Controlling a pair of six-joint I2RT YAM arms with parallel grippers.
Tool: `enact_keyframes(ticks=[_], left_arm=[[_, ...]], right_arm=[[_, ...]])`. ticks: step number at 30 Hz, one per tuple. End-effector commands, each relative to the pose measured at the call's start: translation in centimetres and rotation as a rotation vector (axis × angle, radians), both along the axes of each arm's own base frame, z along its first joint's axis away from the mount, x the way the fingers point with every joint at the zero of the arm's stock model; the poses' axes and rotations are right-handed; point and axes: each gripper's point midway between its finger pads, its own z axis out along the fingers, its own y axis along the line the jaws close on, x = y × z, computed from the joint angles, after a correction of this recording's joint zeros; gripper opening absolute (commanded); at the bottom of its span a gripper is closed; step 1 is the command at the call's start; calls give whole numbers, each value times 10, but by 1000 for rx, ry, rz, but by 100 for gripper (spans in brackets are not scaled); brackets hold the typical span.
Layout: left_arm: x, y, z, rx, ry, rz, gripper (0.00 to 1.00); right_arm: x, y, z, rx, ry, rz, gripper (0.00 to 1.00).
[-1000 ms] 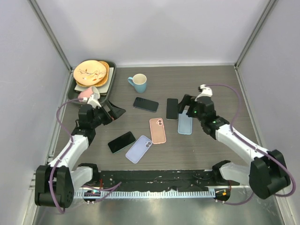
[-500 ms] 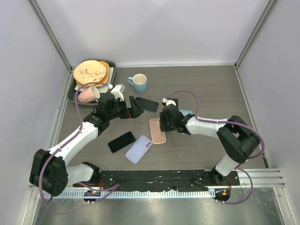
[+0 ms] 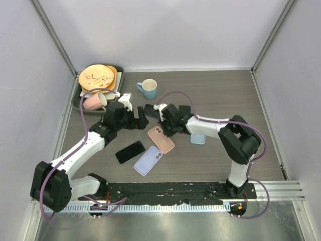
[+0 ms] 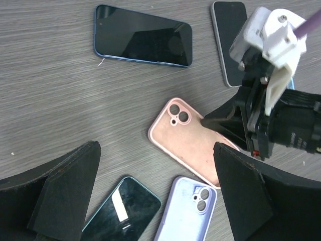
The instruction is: Put the phone into the phone case
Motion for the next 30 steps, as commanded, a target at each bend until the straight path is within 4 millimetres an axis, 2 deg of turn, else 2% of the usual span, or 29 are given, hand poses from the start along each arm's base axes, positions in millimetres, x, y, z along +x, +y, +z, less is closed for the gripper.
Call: enact_keyframes(ticks=[1,3,4,5,7,8,10,11,12,13,14,15,16,18,19,21,22,25,30], left_arm=[[-1,11,-9,69,-16,-1,100],[-1,9,-18,76,5,-12,100],[-1,8,-20,76,9,-15,100],[0,7,-23,78,13,-15,100],[3,4,-28,75,21,-24,100],[4,4,-29,75,24,-24,100],[7,1,-32,76,34,-33,100],[8,0,-33,79,36,-39,100],[8,-2,-37,83,45,-51,100],[9,-4,-36,79,46,-62,100],[10,-6,-38,81,49,-73,100],[11,-8,-38,83,48,-85,100],[12,-12,-42,78,63,-102,100],[12,-18,-47,70,82,-133,100],[14,-20,-55,74,109,-141,96],[14,-29,-60,65,135,-183,88],[14,-30,-69,72,162,-195,81],[16,-34,-76,75,189,-212,70],[19,-29,-92,125,224,-197,59]], right_arm=[[0,29,27,-28,-122,209,1],[6,30,37,-50,-187,182,11],[9,32,42,-45,-208,169,20],[9,31,52,-27,-226,141,37],[11,28,63,-9,-257,110,53],[9,25,75,34,-257,58,63],[6,19,89,74,-278,8,73],[-2,10,81,81,-252,-26,82],[-6,5,100,130,-273,-50,86],[-15,-4,89,136,-252,-60,94],[-19,-9,94,160,-252,-79,98],[-24,-14,108,222,-249,-123,100],[-32,-26,96,224,-213,-143,100],[-43,-36,91,275,-155,-194,100],[-50,-46,83,293,-135,-218,100],[-61,-51,75,326,-86,-242,100],[-69,-57,62,315,-61,-250,100],[-80,-64,46,306,-15,-275,100],[-77,-70,46,300,-33,-306,100]])
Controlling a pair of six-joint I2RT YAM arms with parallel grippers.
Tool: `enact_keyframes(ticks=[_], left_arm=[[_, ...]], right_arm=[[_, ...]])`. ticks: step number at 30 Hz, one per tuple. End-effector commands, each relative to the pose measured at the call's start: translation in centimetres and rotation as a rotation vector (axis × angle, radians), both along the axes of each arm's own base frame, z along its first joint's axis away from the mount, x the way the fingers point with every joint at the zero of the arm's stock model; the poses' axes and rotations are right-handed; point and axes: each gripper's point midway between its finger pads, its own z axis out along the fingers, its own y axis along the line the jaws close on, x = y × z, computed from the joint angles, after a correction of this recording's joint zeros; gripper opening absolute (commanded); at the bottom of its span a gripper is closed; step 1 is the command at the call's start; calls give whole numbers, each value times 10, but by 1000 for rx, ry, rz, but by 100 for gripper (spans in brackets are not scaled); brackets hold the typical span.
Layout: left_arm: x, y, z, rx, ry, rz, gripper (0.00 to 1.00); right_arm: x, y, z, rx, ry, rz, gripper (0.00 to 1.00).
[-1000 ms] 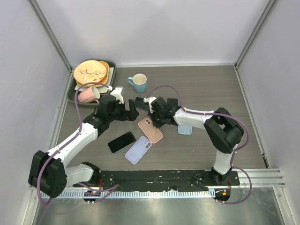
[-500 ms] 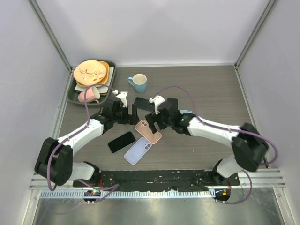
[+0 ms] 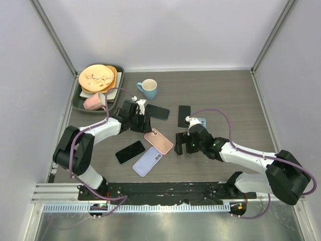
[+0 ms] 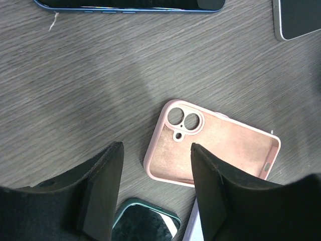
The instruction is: Put the phone into the phone case
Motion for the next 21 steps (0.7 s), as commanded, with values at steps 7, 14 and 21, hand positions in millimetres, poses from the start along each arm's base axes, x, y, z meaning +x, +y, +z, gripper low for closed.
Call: enact_keyframes(ticks=[7,14,21], left_arm=[[14,-11,-14,16,-1,-49,40],[8,-22,-25,61,10,-95,28],[13,-25,-20,70,-10,-88,2]], right_arm=[[26,9,31,55,-84,-58,100],[32,11,38,67,-88,-41,99],[42,11,42,77,-80,-37,100]])
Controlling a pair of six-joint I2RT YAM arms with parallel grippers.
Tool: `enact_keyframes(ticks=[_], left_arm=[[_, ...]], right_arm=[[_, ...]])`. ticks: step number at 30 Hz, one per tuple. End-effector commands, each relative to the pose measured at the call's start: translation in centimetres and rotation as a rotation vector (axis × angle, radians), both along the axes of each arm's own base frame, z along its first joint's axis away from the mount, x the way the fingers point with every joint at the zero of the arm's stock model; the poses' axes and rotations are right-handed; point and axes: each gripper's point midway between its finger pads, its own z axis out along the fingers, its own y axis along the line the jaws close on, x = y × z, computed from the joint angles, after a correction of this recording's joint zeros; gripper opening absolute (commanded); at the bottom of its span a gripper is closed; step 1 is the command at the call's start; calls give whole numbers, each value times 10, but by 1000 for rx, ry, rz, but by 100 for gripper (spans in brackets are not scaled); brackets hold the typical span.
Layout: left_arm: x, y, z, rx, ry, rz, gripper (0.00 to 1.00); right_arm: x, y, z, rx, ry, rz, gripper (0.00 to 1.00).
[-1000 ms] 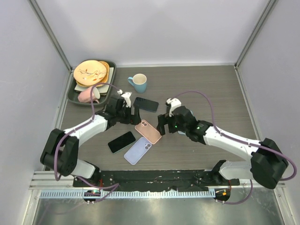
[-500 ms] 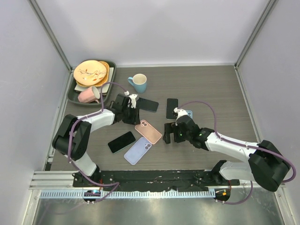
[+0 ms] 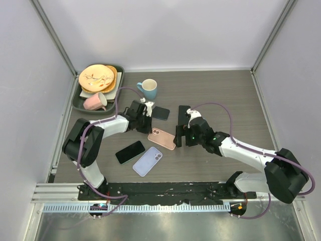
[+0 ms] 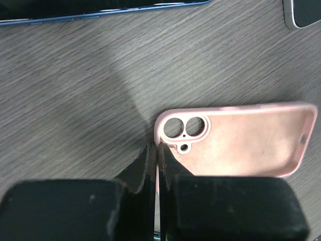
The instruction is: Put the phone into the phone case
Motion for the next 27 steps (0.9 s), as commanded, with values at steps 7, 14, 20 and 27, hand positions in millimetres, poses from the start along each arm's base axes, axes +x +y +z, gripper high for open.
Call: enact_keyframes(ticks=[7,14,20,27], left_arm=[[23,5,31,1,-102,85,0],[32,44,46,-82,-108,260,0],[29,94,49,-78,-107,417,0],[24,102,52,-53,-120,428,7]], right_arm=[[13,20,33,109,-41,71,100],[5,34,29,93,9,165,99],[0,54,22,52,20,230,99],[-8,87,6,7,44,286,83]])
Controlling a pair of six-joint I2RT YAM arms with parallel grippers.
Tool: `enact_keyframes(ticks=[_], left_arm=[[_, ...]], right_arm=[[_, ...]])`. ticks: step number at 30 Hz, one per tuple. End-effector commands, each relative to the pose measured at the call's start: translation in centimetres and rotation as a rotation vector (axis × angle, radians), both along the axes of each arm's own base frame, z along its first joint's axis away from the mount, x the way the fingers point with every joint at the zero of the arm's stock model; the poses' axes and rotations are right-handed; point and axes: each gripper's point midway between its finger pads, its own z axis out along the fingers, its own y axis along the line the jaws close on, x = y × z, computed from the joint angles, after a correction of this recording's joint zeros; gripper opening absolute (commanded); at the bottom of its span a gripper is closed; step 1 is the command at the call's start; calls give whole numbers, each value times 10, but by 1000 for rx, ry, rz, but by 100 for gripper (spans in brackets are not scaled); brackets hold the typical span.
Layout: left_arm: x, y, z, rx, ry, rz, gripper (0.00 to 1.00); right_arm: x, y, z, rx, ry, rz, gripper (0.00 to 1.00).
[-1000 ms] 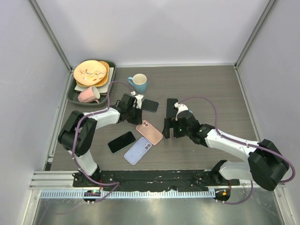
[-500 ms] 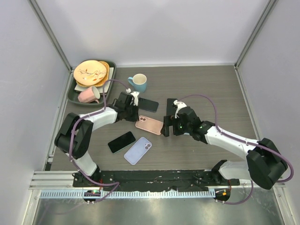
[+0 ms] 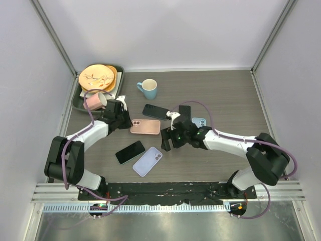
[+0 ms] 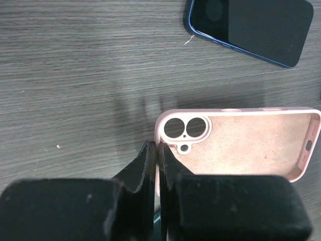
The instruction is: Put the phone into the phone case
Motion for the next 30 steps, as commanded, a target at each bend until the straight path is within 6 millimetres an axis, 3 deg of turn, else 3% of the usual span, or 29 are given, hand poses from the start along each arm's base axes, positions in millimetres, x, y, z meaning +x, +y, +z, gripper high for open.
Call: enact_keyframes(ticks=[1,2,3,6,9,13,16,23,26,30], left_arm=[[2,1,12,-5,-40,17,10],[3,2,13,-5,-42,23,15],[3,2,11,-1,-36,24,27],[2,1,11,-5,-30,20,50],[2,3,13,0,-36,30,63],[-1,5,16,5,-47,37,67],[-2,6,21,4,-58,36,69],[-11,-3,29,-46,-73,-9,70],[-17,-10,30,-91,-57,-30,70],[-23,-24,31,-161,-47,-78,68]], right_arm=[[3,29,6,13,-28,45,80],[2,32,3,11,-18,47,77],[-1,39,-1,5,-13,64,73],[-7,48,-9,-13,-3,84,67],[-13,53,-15,-18,13,98,61],[-22,59,-22,-18,28,127,53],[-27,62,-27,-12,45,152,42],[-34,56,-33,-37,58,189,3],[-37,48,-28,-46,40,200,1],[-33,20,-22,-108,-21,156,1]])
